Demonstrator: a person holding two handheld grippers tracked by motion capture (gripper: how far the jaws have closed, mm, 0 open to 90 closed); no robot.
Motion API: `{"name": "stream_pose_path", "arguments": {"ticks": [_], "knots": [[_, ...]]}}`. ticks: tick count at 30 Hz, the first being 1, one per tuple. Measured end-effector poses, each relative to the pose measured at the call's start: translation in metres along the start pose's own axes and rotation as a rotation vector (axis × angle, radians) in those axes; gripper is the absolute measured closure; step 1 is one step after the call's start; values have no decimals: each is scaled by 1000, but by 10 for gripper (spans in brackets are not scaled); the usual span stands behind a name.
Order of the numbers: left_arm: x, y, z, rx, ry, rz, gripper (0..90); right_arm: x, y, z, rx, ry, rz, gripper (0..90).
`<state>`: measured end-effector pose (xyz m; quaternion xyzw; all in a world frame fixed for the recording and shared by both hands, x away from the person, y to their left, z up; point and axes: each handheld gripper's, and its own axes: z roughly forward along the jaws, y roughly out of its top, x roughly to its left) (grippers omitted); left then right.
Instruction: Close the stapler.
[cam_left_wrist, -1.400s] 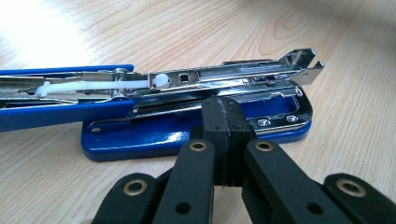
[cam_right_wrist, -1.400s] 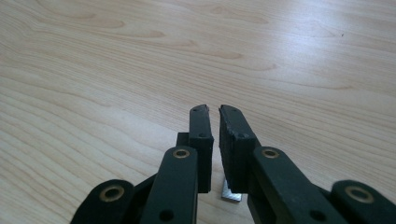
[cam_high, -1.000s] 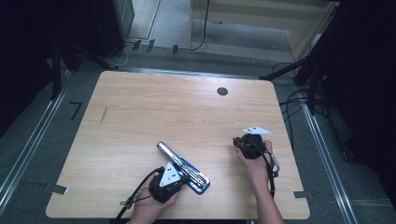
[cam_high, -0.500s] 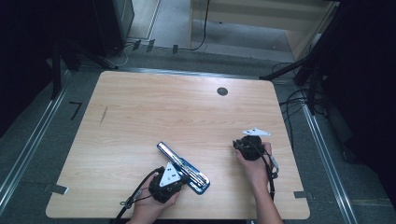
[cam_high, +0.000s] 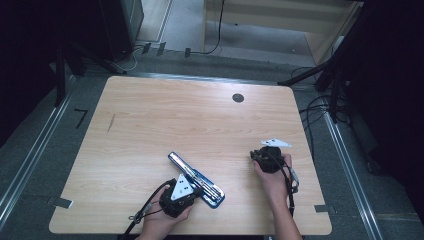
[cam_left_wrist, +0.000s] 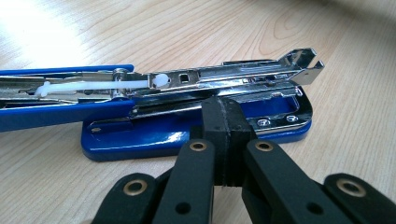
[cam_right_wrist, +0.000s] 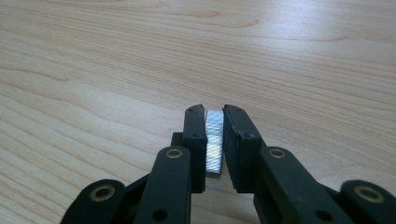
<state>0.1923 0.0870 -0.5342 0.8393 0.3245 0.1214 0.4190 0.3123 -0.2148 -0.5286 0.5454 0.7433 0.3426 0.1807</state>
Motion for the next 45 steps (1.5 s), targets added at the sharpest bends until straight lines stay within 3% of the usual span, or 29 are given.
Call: {"name": "stream_pose_path", "arguments": {"ticks": [7, 23, 45], "knots": [[0, 0, 0, 2, 0, 1, 900, -2, -1, 0, 7, -17, 7, 774], [0, 0, 0, 2, 1, 2, 900, 0, -2, 1, 17, -4, 14, 761], [0, 0, 0, -1, -1, 0, 900, 1, -3, 4, 27, -10, 1, 801]]}}
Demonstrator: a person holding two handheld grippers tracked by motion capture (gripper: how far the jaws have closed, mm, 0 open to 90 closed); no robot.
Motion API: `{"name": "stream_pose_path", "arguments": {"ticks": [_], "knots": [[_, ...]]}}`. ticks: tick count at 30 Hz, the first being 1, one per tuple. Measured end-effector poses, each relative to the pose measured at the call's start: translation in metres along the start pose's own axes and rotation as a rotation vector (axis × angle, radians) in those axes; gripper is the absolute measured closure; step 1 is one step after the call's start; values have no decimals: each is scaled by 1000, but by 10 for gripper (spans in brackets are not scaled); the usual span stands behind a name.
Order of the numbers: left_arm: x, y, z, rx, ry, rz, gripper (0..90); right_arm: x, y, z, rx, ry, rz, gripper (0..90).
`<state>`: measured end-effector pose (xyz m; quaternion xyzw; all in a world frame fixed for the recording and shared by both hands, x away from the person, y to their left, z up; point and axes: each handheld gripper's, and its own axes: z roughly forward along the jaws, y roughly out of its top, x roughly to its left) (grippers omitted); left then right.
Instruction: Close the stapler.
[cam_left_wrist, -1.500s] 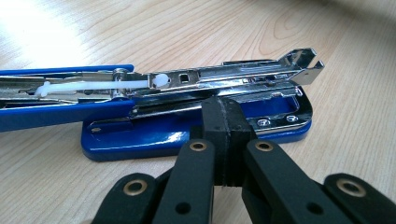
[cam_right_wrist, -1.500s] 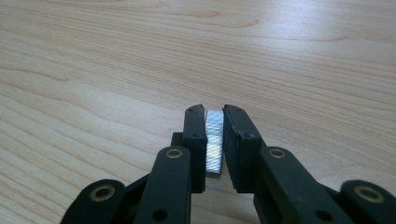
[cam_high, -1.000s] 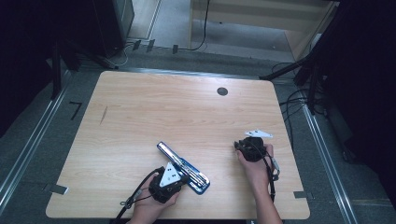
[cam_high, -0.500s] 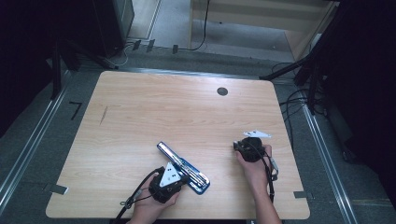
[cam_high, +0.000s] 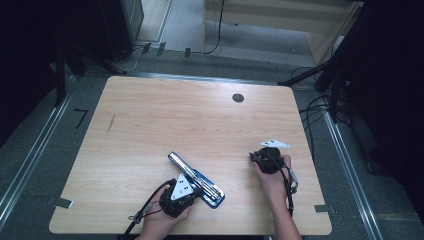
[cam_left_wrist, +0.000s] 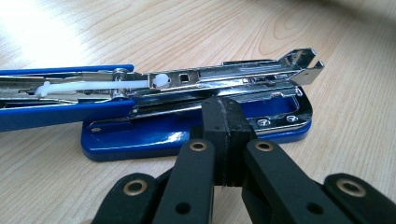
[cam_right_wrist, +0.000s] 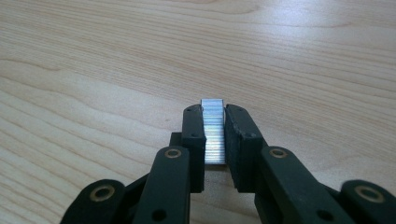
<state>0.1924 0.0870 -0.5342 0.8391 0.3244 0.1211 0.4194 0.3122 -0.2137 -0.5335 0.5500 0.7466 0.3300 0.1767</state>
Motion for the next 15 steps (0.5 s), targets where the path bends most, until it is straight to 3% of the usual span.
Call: {"name": "stream_pose_path", "arguments": {"ticks": [15], "knots": [[0, 0, 0, 2, 0, 2, 900, 15, 1, -13, -26, 54, -47, 801]]}}
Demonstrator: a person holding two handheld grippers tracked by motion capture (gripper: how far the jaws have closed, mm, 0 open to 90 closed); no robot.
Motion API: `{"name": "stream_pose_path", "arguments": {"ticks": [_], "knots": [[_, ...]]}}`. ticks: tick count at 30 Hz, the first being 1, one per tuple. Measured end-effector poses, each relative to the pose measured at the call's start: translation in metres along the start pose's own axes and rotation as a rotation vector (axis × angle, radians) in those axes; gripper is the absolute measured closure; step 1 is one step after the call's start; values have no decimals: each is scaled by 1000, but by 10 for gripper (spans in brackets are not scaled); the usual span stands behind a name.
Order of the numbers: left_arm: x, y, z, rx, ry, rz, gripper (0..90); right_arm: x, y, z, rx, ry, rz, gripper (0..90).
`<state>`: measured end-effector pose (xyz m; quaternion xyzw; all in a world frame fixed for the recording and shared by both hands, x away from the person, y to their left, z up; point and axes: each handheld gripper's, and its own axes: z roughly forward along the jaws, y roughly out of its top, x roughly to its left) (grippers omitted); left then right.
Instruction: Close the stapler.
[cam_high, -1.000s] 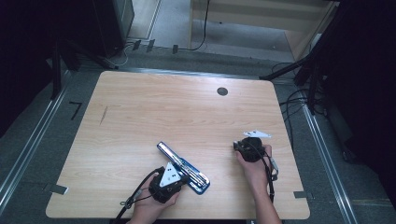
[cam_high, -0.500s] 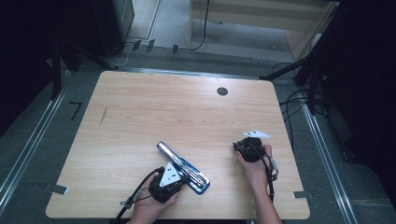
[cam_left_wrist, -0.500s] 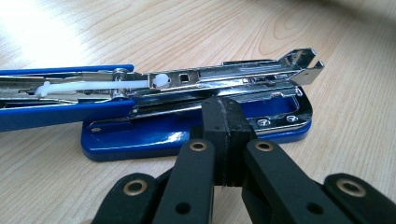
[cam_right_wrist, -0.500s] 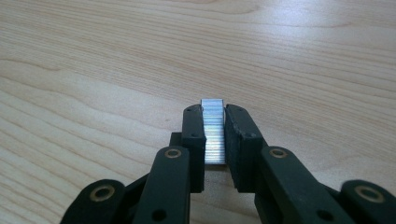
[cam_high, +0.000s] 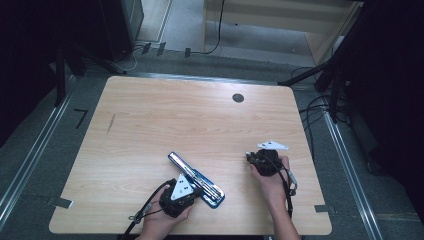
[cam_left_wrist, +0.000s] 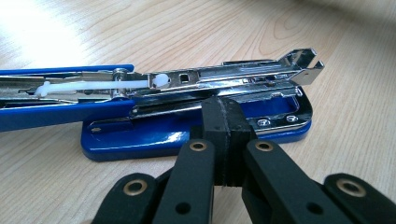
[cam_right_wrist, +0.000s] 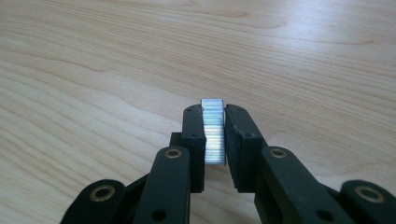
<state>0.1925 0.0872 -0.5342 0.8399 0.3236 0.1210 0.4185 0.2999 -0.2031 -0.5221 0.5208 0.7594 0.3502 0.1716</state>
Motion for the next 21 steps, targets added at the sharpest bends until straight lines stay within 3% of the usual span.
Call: {"name": "stream_pose_path", "arguments": {"ticks": [21], "knots": [[0, 0, 0, 3, 2, 3, 900, 37, 0, -15, -27, 79, -92, 801]]}}
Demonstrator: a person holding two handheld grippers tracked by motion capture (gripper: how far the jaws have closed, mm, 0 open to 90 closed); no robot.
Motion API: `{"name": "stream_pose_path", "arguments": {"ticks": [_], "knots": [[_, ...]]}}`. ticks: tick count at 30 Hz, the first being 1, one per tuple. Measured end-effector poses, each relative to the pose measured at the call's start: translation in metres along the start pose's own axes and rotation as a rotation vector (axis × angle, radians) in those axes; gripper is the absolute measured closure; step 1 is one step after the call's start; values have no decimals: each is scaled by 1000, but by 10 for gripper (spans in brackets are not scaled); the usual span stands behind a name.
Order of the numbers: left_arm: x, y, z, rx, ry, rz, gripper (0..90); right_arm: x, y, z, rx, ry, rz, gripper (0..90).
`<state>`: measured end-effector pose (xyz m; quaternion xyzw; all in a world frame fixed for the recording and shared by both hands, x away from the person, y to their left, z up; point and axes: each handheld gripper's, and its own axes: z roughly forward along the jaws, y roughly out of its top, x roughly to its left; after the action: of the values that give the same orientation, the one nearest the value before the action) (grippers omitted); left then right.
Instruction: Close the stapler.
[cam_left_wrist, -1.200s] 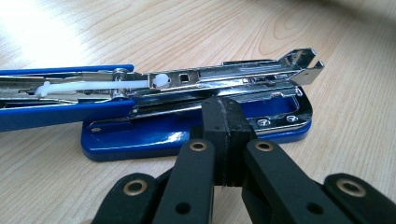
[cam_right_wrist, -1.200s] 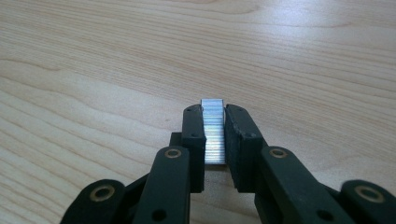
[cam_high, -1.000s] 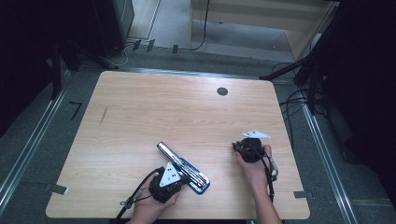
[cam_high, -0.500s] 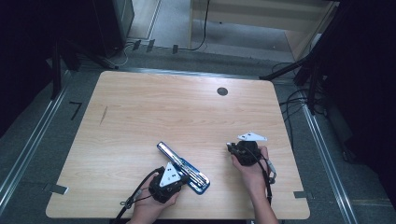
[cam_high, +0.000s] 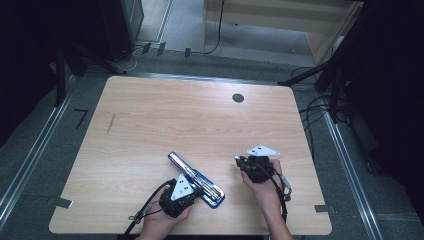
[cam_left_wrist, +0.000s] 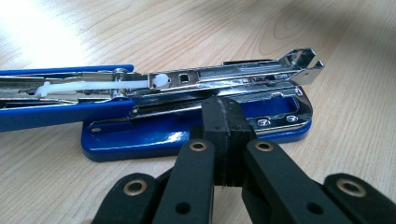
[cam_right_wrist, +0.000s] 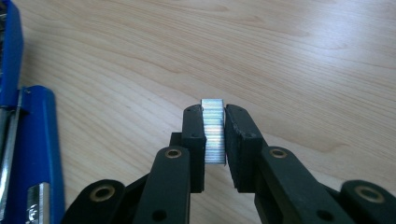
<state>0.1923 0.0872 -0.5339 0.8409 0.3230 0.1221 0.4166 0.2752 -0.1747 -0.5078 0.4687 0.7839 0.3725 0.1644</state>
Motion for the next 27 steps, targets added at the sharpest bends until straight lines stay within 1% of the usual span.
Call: {"name": "stream_pose_path", "arguments": {"ticks": [2, 8, 11, 16, 22, 27], "knots": [[0, 0, 0, 0, 0, 0, 900, 4, 0, -2, 0, 6, -5, 802], [0, 0, 0, 0, 1, 0, 900, 17, 0, -5, -5, 28, -42, 802], [0, 0, 0, 0, 1, 0, 900, 23, 0, -7, -7, 39, -46, 801], [0, 0, 0, 0, 1, 1, 900, 32, -1, -10, -5, 53, -64, 801], [0, 0, 0, -2, 2, -1, 900, 41, -3, -12, -4, 87, -73, 801], [0, 0, 0, -4, 2, -2, 900, 51, -3, -17, -10, 109, -92, 801]]}}
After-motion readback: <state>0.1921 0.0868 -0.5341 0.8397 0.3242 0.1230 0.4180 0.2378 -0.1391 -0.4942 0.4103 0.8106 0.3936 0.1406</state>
